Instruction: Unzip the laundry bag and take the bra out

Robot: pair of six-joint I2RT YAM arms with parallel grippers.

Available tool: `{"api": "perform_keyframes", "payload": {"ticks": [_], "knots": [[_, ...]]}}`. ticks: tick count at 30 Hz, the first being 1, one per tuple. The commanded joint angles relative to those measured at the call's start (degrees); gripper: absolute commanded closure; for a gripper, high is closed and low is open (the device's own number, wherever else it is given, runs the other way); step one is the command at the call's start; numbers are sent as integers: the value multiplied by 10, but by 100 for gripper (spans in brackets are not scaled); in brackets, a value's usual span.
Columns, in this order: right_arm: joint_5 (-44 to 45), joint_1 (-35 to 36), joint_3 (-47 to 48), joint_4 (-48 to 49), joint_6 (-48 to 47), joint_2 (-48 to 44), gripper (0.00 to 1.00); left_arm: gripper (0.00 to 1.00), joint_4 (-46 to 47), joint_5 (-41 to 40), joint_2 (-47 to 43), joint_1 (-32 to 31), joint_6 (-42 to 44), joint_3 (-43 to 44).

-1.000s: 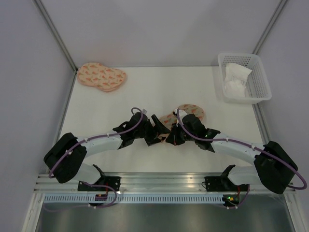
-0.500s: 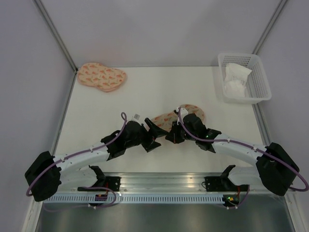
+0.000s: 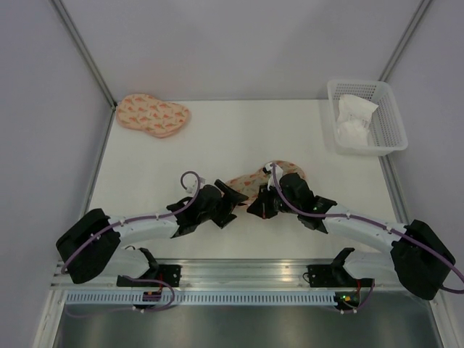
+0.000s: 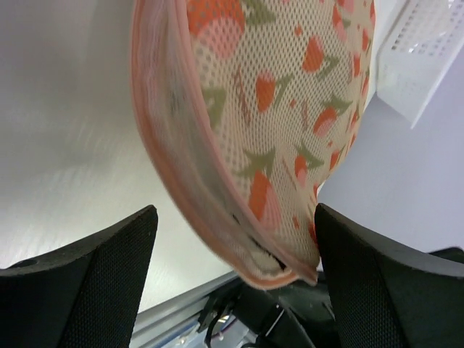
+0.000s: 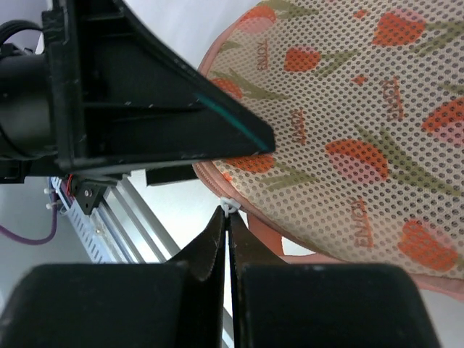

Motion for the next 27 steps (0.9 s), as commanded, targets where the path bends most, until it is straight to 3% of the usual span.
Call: {"api": "perform_keyframes", "payload": {"ticks": [1,5,8,9,11,12,20,27], "knots": [[-36,0,-3,21,-14,-16,100,9,45,-53,13,2,-24,28],[-41,0,-9,2,-23,-23,100,24,63,-58,12,3,-2,38],[-25,0,-2,-29,-30,-24,100,49,62,-62,3,6,18,37],[-18,0,1,-47,-32,-24,100,67,58,-56,-2,8,23,36],[6,0,7,-62,-41,-24,99,83,50,-46,-6,16,39,34],[18,0,15,-101,-43,-23,100,98,43,-28,-8,19,47,33],[213,0,62,-246,-44,-16,100,98,59,105,-3,88,189,7],[326,-1,77,-289,-4,39,100,98,43,237,-1,152,315,25]]}}
